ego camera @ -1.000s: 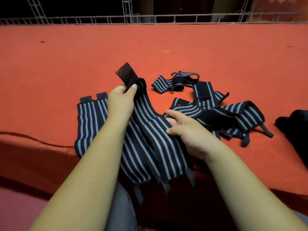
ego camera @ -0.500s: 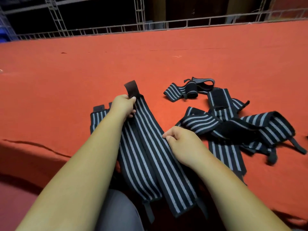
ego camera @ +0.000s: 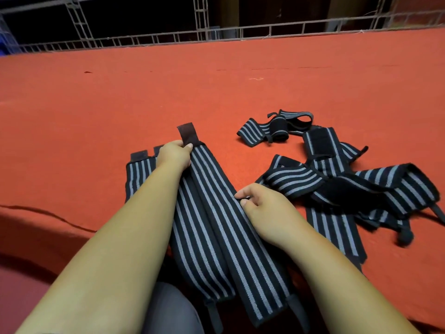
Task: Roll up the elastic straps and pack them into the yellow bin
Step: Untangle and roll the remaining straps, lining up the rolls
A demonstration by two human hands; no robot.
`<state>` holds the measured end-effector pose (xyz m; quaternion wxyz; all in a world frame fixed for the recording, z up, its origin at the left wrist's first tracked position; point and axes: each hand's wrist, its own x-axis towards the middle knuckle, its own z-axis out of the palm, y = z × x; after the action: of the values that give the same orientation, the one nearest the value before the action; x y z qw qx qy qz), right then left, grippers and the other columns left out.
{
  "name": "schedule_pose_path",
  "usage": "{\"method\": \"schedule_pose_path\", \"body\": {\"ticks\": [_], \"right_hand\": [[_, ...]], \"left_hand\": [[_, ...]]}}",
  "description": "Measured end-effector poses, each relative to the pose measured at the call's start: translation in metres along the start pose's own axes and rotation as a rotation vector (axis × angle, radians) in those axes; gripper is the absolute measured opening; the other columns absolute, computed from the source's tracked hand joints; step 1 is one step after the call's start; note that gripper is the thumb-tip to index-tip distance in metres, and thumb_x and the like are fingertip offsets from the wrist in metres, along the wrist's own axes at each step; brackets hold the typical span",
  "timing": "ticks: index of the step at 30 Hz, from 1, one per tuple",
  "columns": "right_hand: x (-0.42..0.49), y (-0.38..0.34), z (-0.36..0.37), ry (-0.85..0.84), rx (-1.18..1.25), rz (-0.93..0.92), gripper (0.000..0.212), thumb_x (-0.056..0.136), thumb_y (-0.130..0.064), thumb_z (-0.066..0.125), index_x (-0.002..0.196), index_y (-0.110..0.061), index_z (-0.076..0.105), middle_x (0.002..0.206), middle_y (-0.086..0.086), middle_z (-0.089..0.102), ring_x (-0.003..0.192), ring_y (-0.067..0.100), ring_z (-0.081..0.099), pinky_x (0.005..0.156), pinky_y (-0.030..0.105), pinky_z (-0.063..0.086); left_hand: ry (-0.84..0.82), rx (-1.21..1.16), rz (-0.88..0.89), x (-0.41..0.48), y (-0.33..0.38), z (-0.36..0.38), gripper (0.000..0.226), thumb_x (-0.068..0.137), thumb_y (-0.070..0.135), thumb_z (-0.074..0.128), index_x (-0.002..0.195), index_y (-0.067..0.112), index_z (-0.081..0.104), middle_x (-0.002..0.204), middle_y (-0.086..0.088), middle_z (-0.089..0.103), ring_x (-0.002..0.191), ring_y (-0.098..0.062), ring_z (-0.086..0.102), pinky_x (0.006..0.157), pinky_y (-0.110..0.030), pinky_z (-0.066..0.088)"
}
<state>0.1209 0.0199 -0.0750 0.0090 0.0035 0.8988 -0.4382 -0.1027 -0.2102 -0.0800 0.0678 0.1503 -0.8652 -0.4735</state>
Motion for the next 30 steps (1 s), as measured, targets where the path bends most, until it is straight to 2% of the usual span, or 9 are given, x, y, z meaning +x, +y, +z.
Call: {"method": "schedule_pose_path", "body": {"ticks": [7,12,16,19,21,24,26,28,30], "right_hand": [[-0.005,0.0,0.0,0.047,0.018,-0.024,0.015,0.105,-0.034,0.062,0.116,-0.04,0.07,0.09,-0.015,0.072,0.081,-0.003,0.065,0.074,0.018,0.047],[-0.003,-0.004,0.001,0.102,-0.014,-0.044,0.018,0.104,-0.031,0.061,0.117,-0.037,0.071,0.098,-0.017,0.072,0.09,-0.007,0.064,0.076,0.009,0.042],[-0.002,-0.005,0.001,0.093,-0.001,-0.03,0.017,0.104,-0.03,0.062,0.115,-0.038,0.072,0.098,-0.018,0.072,0.09,-0.011,0.062,0.073,0.005,0.041],[-0.004,-0.008,-0.002,0.106,0.006,-0.021,0.016,0.104,-0.029,0.061,0.111,-0.038,0.073,0.098,-0.02,0.072,0.091,-0.013,0.061,0.07,0.005,0.041],[-0.007,-0.011,-0.005,0.132,0.002,-0.012,0.017,0.105,-0.029,0.06,0.108,-0.039,0.073,0.098,-0.021,0.072,0.09,-0.011,0.063,0.073,0.011,0.043],[-0.014,-0.016,-0.012,0.192,0.049,-0.018,0.018,0.104,-0.026,0.058,0.104,-0.038,0.072,0.095,-0.016,0.076,0.085,-0.001,0.067,0.078,0.025,0.052],[-0.022,-0.021,-0.021,0.245,0.091,-0.046,0.02,0.104,-0.023,0.058,0.101,-0.037,0.072,0.09,-0.014,0.076,0.078,0.001,0.067,0.069,0.017,0.05],[-0.032,-0.027,-0.033,0.317,0.16,-0.08,0.021,0.104,-0.021,0.06,0.099,-0.036,0.074,0.088,-0.013,0.075,0.077,0.004,0.067,0.065,0.017,0.051],[-0.043,-0.036,-0.049,0.374,0.28,-0.103,0.019,0.103,-0.024,0.063,0.099,-0.037,0.076,0.092,-0.014,0.077,0.081,0.005,0.07,0.08,0.029,0.06]], "left_hand": [[-0.008,0.15,-0.01,0.01,0.011,-0.004,0.032,0.102,0.042,0.073,0.107,0.01,0.074,0.108,-0.014,0.081,0.104,-0.035,0.078,0.103,-0.048,0.059],[0.046,-0.081,-0.02,0.008,0.001,-0.003,0.034,0.095,0.031,0.084,0.123,0.015,0.072,0.082,-0.006,0.077,0.068,-0.025,0.074,0.091,-0.043,0.065],[0.008,-0.176,0.043,-0.004,0.006,-0.009,0.027,0.089,0.029,0.09,0.111,0.019,0.078,0.093,-0.005,0.078,0.067,-0.022,0.069,0.075,-0.038,0.062],[0.021,-0.243,0.142,-0.022,0.025,-0.02,0.014,0.083,0.03,0.093,0.087,0.029,0.08,0.096,0.005,0.082,0.092,-0.025,0.078,0.09,-0.04,0.062],[-0.011,-0.309,0.212,-0.042,0.047,-0.029,0.014,0.083,0.023,0.094,0.089,0.026,0.081,0.098,0.006,0.082,0.099,-0.017,0.078,0.094,-0.034,0.06],[-0.053,-0.418,0.316,-0.084,0.085,-0.048,0.016,0.084,0.016,0.093,0.096,0.017,0.082,0.096,0.002,0.082,0.086,-0.004,0.076,0.078,-0.02,0.057],[-0.097,-0.495,0.363,-0.119,0.109,-0.062,0.016,0.085,0.012,0.09,0.097,0.014,0.08,0.093,-0.001,0.081,0.075,-0.001,0.074,0.066,-0.016,0.054],[-0.162,-0.586,0.405,-0.157,0.127,-0.076,0.016,0.087,0.008,0.088,0.099,0.011,0.078,0.094,-0.006,0.082,0.082,-0.012,0.078,0.072,-0.028,0.062],[-0.23,-0.649,0.439,-0.197,0.141,-0.088,0.017,0.088,0.008,0.087,0.103,0.007,0.078,0.098,-0.012,0.083,0.093,-0.027,0.081,0.085,-0.042,0.065]]}}
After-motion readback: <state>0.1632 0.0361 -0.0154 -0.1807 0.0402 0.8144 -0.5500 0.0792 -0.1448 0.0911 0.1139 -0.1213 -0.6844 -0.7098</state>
